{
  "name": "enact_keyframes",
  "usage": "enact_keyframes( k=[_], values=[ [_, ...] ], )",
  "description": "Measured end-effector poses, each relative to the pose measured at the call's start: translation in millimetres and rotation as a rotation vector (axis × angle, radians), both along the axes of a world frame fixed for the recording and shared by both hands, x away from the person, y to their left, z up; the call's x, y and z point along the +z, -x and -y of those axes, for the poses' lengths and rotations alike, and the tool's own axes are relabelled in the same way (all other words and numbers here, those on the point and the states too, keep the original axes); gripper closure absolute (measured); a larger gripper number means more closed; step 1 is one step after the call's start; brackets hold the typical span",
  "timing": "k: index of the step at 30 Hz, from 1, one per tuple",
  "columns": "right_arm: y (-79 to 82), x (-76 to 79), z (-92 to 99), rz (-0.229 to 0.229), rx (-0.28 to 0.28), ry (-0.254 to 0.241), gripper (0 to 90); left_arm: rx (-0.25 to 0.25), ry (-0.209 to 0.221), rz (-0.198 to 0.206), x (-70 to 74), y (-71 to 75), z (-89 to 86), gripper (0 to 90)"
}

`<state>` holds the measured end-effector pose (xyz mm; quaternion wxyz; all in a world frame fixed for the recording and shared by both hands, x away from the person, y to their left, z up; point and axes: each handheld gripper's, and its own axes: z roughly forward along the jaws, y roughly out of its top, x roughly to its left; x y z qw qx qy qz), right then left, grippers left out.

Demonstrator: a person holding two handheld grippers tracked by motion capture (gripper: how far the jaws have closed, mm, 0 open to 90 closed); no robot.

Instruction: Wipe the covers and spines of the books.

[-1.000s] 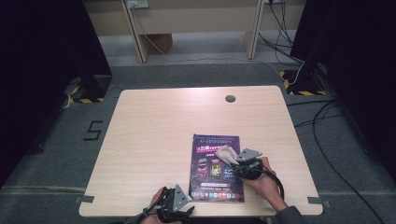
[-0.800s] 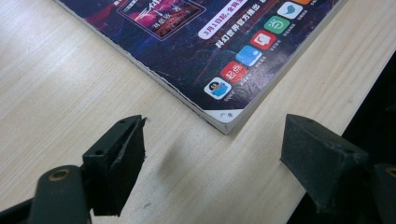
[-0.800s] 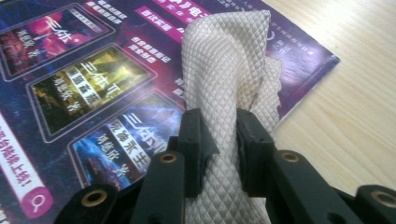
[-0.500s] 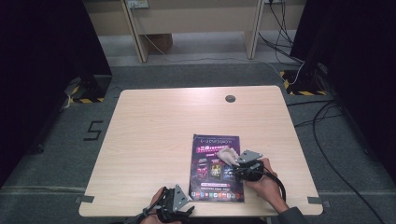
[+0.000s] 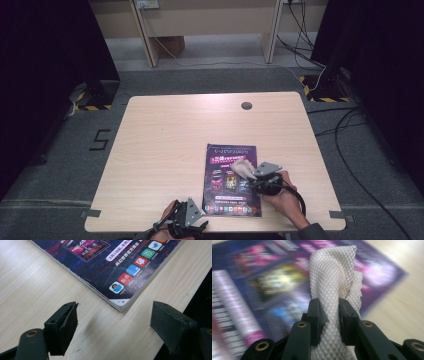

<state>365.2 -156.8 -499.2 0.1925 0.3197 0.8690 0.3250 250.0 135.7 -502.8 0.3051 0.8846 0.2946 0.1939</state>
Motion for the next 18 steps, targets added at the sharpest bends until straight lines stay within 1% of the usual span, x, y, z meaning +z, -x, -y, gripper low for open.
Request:
enact_keyframes(
  k=[2, 3, 4, 5, 6, 8, 11, 13, 14, 15, 17, 18],
  values=[
    [-7.5, -0.1, 8.5, 0.006, -0.038, -0.001, 74.2, -0.001, 0.002, 0.001, 0.1, 0.5, 0.4, 21.3],
    [-10.6, -0.4, 13.7, -0.002, -0.060, -0.015, 74.2, -0.001, 0.003, 0.001, 0.3, 0.3, 0.5, 21.3],
    [-10.6, -0.4, 13.7, -0.002, -0.060, -0.015, 74.2, -0.001, 0.003, 0.001, 0.3, 0.3, 0.5, 21.3],
    [-10.9, -0.6, 16.4, -0.012, -0.067, -0.030, 74.2, 0.000, 0.001, 0.001, 0.5, -0.2, 0.3, 21.3],
    [-6.7, 0.4, 15.9, -0.001, -0.060, -0.005, 74.4, 0.002, 0.001, 0.000, 0.2, -0.2, 0.0, 21.3],
    [-3.1, 0.9, 14.0, 0.002, -0.048, 0.009, 74.3, 0.003, 0.002, 0.001, 0.6, 0.0, -0.4, 21.3],
    [5.6, 1.5, 9.7, 0.001, -0.008, 0.019, 73.5, 0.003, 0.003, 0.003, 0.9, 0.0, -0.5, 21.3],
    [15.0, 2.4, 5.7, -0.008, 0.027, 0.026, 73.3, 0.002, 0.003, 0.003, 0.4, 0.3, -0.6, 21.3],
    [18.7, 2.3, 4.5, -0.010, 0.039, 0.025, 73.3, 0.002, 0.001, 0.001, 0.6, 0.0, -0.6, 21.3],
    [24.3, 2.1, 2.8, -0.022, 0.044, 0.018, 73.4, 0.002, 0.001, 0.001, 0.6, -0.2, -0.5, 21.3],
    [32.3, 2.3, 1.6, -0.018, 0.082, 0.023, 73.4, 0.003, 0.000, 0.000, 0.4, 0.1, -0.4, 21.3],
    [35.5, 2.5, 1.2, -0.027, 0.088, 0.021, 73.5, 0.000, 0.001, 0.002, 0.2, 0.2, -0.4, 21.3]
  ],
)
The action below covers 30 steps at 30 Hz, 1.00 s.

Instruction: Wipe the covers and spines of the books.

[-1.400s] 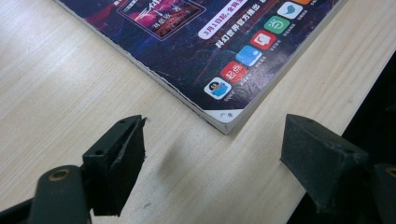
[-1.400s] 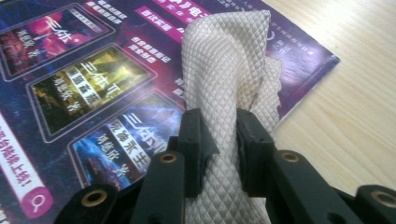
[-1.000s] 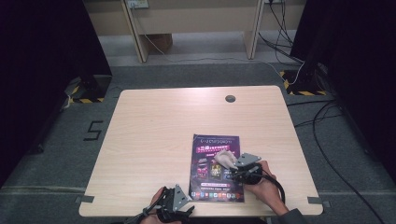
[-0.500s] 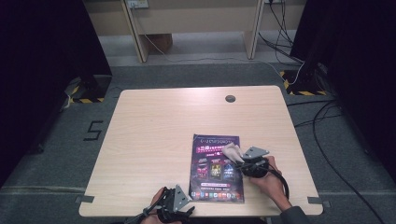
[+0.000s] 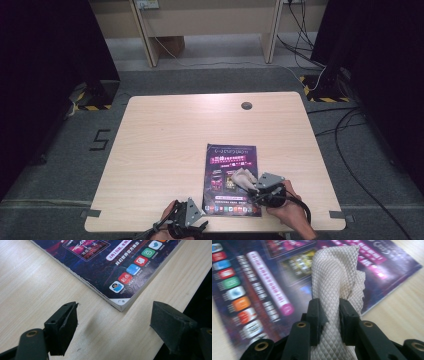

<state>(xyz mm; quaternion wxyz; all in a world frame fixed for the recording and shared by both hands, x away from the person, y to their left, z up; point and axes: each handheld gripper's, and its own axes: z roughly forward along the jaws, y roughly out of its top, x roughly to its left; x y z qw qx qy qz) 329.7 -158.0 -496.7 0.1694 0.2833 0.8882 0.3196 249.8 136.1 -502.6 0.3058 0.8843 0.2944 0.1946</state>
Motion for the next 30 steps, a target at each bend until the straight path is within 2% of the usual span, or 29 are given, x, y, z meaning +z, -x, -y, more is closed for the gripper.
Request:
enact_keyframes(
  k=[7, 15, 16, 17, 20, 23, 24, 26, 30],
  values=[
    [18.3, 0.0, 0.3, 0.002, 0.045, -0.003, 73.4, 0.000, -0.007, -0.001, -0.4, -0.4, 0.7, 21.3],
    [31.9, -0.2, -5.9, -0.001, 0.098, -0.009, 73.3, -0.001, -0.008, -0.001, -0.6, -0.2, 0.9, 21.2],
    [33.3, -0.3, -6.6, -0.012, 0.097, -0.015, 73.3, -0.001, -0.006, -0.001, -0.6, -0.1, 1.1, 21.2],
    [33.8, -0.2, -6.6, -0.002, 0.103, -0.008, 73.2, -0.001, -0.006, -0.001, -0.6, -0.1, 1.2, 21.3],
    [31.5, -0.5, -4.5, -0.009, 0.090, -0.020, 73.4, -0.004, -0.010, -0.002, -0.6, -0.1, 1.3, 21.2],
    [25.1, -0.1, 3.0, 0.017, 0.052, 0.009, 73.5, -0.006, -0.010, -0.003, -0.7, -0.1, 1.4, 21.3],
    [22.7, -0.2, 6.7, 0.011, 0.042, 0.001, 73.6, -0.006, -0.010, -0.003, -0.8, -0.1, 1.5, 21.2],
    [21.5, -1.0, 8.8, 0.001, 0.037, -0.021, 73.6, -0.007, -0.011, -0.004, -0.9, -0.1, 1.7, 21.2],
    [26.6, -0.7, 2.6, 0.008, 0.056, -0.007, 73.6, -0.006, -0.011, -0.004, -1.3, -0.1, 2.1, 21.2]
  ],
)
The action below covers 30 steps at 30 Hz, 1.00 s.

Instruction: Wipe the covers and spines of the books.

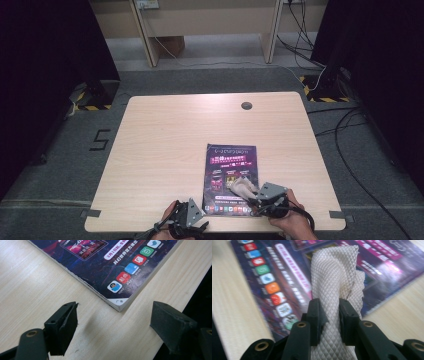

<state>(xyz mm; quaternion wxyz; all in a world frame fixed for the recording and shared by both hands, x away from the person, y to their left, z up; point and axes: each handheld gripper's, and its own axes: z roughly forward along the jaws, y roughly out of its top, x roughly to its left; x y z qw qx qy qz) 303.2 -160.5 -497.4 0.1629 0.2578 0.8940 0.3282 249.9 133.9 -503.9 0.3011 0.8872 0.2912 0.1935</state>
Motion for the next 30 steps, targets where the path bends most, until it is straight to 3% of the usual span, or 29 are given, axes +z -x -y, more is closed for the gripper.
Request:
enact_keyframes(
  k=[5, 21, 30],
  values=[
    [8.7, -0.6, -13.8, -0.003, 0.050, -0.005, 73.6, -0.001, 0.000, -0.001, -0.1, 0.0, 0.2, 21.3],
    [25.0, -1.6, -38.8, -0.005, 0.139, -0.016, 73.3, -0.002, -0.001, -0.003, -0.4, -0.2, 0.4, 20.9],
    [26.4, -1.5, -40.8, -0.009, 0.144, -0.017, 73.0, -0.002, 0.003, -0.003, -0.6, -0.3, 0.3, 20.9]
  ],
)
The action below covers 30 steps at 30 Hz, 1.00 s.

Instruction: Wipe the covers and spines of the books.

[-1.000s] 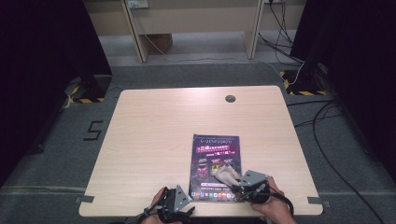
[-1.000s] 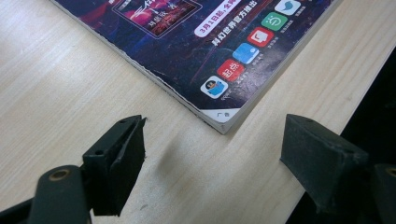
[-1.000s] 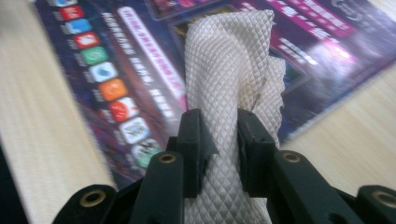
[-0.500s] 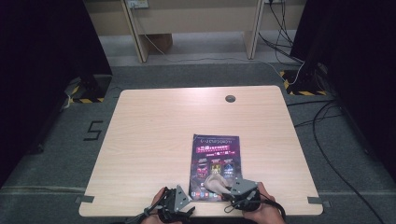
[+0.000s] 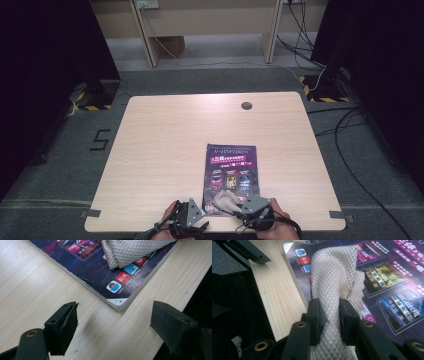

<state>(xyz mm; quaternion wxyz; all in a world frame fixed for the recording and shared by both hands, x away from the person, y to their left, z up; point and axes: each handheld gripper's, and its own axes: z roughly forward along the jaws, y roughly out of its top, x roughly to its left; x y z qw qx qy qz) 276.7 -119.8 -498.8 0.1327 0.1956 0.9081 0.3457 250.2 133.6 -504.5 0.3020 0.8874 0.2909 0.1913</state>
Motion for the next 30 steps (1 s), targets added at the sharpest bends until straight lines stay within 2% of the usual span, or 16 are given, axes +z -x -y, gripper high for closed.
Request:
enact_keyframes(
  k=[5, 8, 17, 25, 30],
  values=[
    [-1.0, 1.5, 0.9, -0.005, -0.004, -0.003, 73.0, 0.000, 0.001, 0.001, -0.1, 0.0, -0.3, 21.0],
    [-2.6, 4.7, 3.3, 0.014, -0.013, -0.002, 75.2, -0.003, 0.001, 0.001, -0.2, 0.0, -0.2, 21.0],
    [-15.6, 15.9, 26.3, 0.041, -0.099, -0.030, 76.1, -0.004, 0.004, 0.003, -0.4, 0.7, 0.8, 20.8],
    [-29.2, 17.6, 44.2, 0.052, -0.176, -0.040, 76.5, -0.005, 0.001, 0.003, 0.2, 0.4, 0.1, 21.1],
    [-38.4, 19.5, 58.3, 0.077, -0.231, -0.046, 76.5, -0.004, 0.000, 0.002, 0.4, 0.3, -0.2, 21.2]
  ],
)
